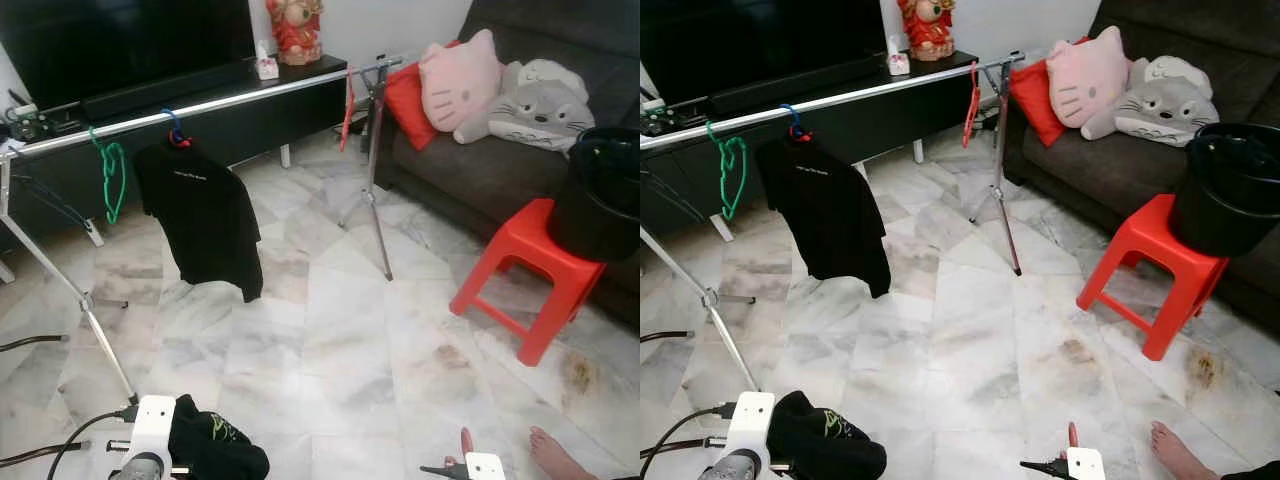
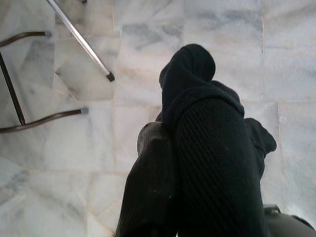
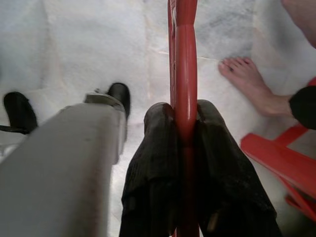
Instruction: Hang hanger
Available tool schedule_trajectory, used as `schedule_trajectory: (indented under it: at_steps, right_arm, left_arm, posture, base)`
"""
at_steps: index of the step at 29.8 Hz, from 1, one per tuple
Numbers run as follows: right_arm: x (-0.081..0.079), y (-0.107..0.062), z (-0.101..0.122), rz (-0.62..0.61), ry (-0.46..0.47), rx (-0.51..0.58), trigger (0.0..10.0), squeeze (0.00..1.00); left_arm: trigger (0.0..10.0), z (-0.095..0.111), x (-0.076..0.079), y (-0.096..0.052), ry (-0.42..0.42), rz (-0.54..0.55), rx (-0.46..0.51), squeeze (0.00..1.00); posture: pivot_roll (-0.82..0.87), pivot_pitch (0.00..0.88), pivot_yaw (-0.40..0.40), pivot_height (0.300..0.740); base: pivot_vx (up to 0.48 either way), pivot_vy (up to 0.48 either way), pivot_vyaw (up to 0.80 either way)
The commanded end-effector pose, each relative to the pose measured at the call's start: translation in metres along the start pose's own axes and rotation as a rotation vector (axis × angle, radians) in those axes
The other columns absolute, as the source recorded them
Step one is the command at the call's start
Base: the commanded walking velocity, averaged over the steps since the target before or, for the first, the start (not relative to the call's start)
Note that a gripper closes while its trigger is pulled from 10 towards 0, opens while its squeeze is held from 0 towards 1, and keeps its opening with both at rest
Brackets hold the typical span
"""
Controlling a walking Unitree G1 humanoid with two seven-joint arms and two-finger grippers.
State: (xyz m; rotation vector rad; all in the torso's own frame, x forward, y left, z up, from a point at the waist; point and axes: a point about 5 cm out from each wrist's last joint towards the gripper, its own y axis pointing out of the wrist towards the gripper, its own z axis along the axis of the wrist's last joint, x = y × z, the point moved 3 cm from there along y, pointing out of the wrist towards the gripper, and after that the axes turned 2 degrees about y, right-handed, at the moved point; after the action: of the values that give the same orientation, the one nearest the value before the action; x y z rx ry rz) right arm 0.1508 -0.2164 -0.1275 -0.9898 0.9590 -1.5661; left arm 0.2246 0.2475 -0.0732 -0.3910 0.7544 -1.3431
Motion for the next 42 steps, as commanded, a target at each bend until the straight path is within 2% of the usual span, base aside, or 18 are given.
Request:
schedule_trajectory:
  at_steps: [1,6,10,14,15,18,21,24,28,29,30,34,42]
  right_arm:
    - [-0.005,0.0,0.005,0.007,0.014,0.02,10.0,0.0]
    - [-0.008,0.0,0.007,0.024,0.083,0.05,10.0,0.0]
    - [-0.012,-0.001,0.013,0.051,0.091,0.078,10.0,0.0]
    - [-0.014,-0.001,0.015,0.067,0.105,0.091,10.0,0.0]
    - [-0.018,-0.001,0.014,0.084,0.092,0.09,10.0,0.0]
    - [-0.019,-0.001,0.01,0.086,0.08,0.081,10.0,0.0]
    - [-0.019,-0.001,0.008,0.09,0.083,0.081,10.0,0.0]
    - [-0.019,-0.001,0.005,0.091,0.086,0.076,10.0,0.0]
    - [-0.02,-0.001,0.005,0.092,0.086,0.077,10.0,0.0]
    - [-0.02,-0.001,0.005,0.094,0.079,0.076,10.0,0.0]
    - [-0.02,-0.001,0.005,0.096,0.066,0.086,10.0,0.0]
    - [-0.019,-0.001,0.005,0.098,0.044,0.091,10.0,0.0]
    - [-0.021,-0.001,0.01,0.103,0.035,0.1,10.0,0.0]
  left_arm:
    - [10.0,-0.001,-0.002,0.001,-0.026,0.003,-0.002,0.0]
    - [10.0,-0.01,0.0,0.0,-0.05,-0.003,-0.033,0.0]
    - [10.0,-0.022,0.004,-0.002,-0.099,-0.015,-0.089,0.0]
    - [10.0,-0.028,0.009,-0.003,-0.112,-0.036,-0.119,0.0]
    - [10.0,-0.034,0.015,-0.005,-0.137,-0.055,-0.141,0.0]
    - [10.0,-0.042,0.02,-0.008,-0.143,-0.062,-0.168,0.0]
    - [10.0,-0.046,0.022,-0.01,-0.115,-0.055,-0.18,0.0]
    - [10.0,-0.048,0.018,-0.011,-0.21,-0.018,-0.18,0.0]
    - [10.0,-0.049,0.018,-0.011,-0.223,-0.015,-0.18,0.0]
    - [10.0,-0.05,0.016,-0.011,-0.239,-0.002,-0.184,0.0]
    - [10.0,-0.06,0.008,-0.014,-0.265,0.019,-0.221,0.0]
    - [10.0,-0.068,0.005,-0.017,-0.268,0.026,-0.251,0.0]
    - [10.0,-0.071,-0.005,-0.019,-0.285,0.047,-0.265,0.0]
  posture:
    - [-0.07,0.0,0.06,0.74]
    - [-0.06,0.0,0.062,0.74]
    - [-0.06,0.0,0.07,0.74]
    - [-0.06,0.0,0.07,0.74]
    - [-0.07,0.0,0.078,0.74]
    - [-0.07,0.0,0.08,0.74]
    - [-0.07,0.0,0.082,0.74]
    - [-0.08,0.0,0.086,0.74]
    - [-0.08,0.0,0.086,0.74]
    - [-0.08,0.0,0.088,0.74]
    - [-0.09,0.0,0.093,0.74]
    - [-0.08,0.0,0.088,0.74]
    - [-0.08,0.0,0.086,0.74]
  base:
    - [0.0,0.0,0.0]
    - [0.0,0.0,0.0]
    - [0.0,0.0,0.0]
    - [0.0,0.0,0.0]
    - [0.0,0.0,0.0]
    - [0.0,0.0,0.0]
    - [0.0,0.0,0.0]
    - [0.0,0.0,0.0]
    - [0.0,0.0,0.0]
    - [0.0,0.0,0.0]
    - [0.0,0.0,0.49]
    - [0.0,0.0,0.59]
    - [0.0,0.0,0.8]
